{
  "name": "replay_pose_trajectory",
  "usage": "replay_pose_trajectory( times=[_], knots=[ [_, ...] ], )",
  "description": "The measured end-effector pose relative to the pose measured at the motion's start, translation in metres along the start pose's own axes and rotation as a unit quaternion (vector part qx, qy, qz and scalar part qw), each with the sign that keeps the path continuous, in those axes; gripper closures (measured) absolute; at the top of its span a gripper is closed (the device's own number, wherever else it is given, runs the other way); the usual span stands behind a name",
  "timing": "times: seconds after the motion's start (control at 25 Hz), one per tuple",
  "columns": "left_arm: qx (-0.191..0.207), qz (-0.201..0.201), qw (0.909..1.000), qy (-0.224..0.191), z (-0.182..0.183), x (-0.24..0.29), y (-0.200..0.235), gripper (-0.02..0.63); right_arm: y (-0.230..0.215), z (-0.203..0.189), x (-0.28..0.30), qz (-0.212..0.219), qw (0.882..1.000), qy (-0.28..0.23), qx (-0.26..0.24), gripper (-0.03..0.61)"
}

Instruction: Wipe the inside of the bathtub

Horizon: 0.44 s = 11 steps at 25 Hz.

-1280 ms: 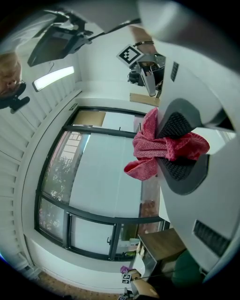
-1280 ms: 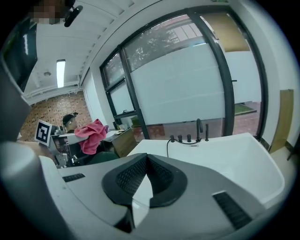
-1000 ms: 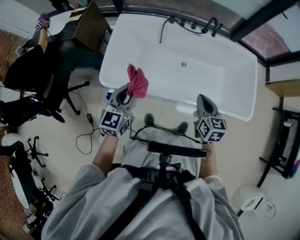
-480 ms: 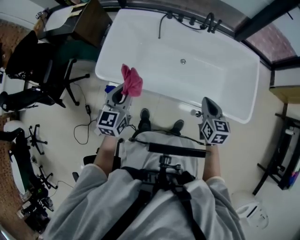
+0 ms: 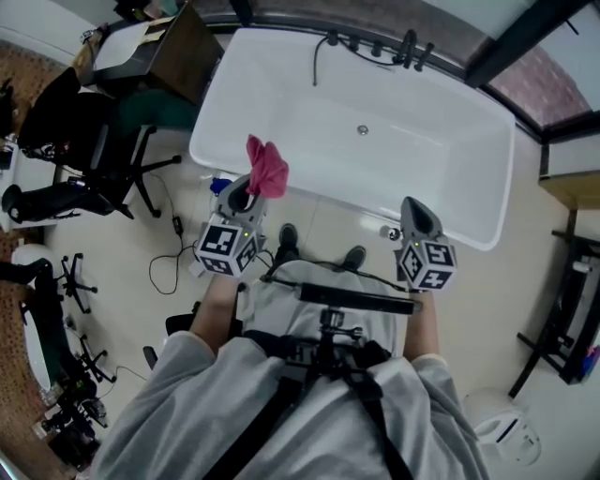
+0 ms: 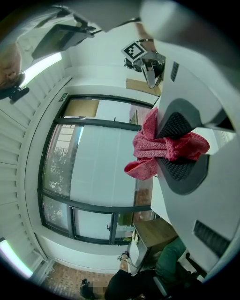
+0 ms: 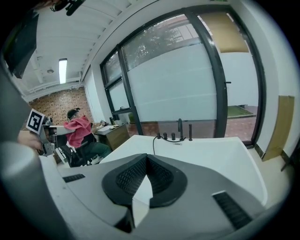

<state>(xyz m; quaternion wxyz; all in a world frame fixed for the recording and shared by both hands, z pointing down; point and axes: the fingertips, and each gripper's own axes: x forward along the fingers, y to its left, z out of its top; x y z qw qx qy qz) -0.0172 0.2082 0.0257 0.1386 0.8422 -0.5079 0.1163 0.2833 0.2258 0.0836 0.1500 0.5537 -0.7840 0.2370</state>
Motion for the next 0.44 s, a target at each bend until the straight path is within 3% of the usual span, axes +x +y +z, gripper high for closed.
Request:
replay_pose_trajectory(
  times=[0.44],
  knots=[
    [-0.005,-0.016,0.9999,-0.002,0.0050,0.0082,0.0054,0.534,-0.0068,0.0061,-0.0066,-0.023,1.000,-0.009,0.011,0.569]
  ],
)
